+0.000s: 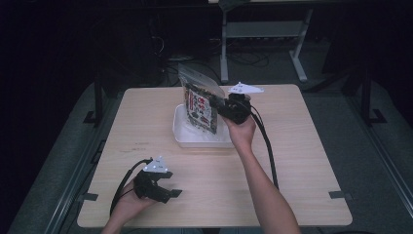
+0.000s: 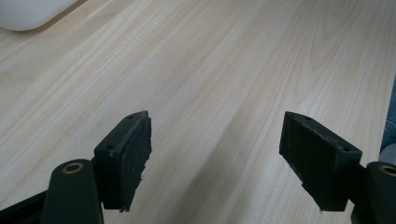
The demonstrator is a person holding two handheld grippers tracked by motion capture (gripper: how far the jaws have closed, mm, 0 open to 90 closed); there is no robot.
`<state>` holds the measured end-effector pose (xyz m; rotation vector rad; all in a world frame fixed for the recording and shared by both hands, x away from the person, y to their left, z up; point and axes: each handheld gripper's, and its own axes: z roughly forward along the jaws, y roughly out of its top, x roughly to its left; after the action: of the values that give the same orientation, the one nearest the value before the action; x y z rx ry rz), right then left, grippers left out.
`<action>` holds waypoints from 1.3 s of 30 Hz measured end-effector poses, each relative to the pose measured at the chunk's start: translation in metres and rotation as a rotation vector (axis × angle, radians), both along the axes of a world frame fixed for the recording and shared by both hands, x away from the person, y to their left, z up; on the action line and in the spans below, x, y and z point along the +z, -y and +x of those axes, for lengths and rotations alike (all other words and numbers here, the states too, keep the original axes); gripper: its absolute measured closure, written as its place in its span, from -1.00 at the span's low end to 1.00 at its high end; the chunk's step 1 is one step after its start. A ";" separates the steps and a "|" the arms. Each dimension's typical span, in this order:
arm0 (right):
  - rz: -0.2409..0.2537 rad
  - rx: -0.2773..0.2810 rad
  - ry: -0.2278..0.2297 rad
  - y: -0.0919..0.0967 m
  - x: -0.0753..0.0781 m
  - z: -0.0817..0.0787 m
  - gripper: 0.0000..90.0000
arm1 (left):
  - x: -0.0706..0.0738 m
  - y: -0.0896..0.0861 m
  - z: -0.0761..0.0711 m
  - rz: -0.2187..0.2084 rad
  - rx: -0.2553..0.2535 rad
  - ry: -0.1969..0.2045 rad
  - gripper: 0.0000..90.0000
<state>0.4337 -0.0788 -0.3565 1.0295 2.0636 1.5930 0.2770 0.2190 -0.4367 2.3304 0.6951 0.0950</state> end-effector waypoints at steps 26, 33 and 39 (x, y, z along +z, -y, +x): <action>-0.020 0.044 -0.090 0.017 0.006 -0.006 -0.12 | 0.002 0.002 -0.001 -0.002 -0.002 0.003 -0.46; -0.020 0.059 -0.103 0.022 0.007 -0.012 -0.18 | 0.001 0.003 0.000 0.004 -0.004 0.002 -0.47; -0.019 0.067 -0.117 0.031 0.004 -0.018 -0.23 | 0.001 0.004 -0.001 0.003 -0.002 0.001 -0.47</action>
<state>0.4154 -0.1095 -0.3525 1.0820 2.2071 1.5768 0.2764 0.2154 -0.4360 2.3334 0.6923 0.0957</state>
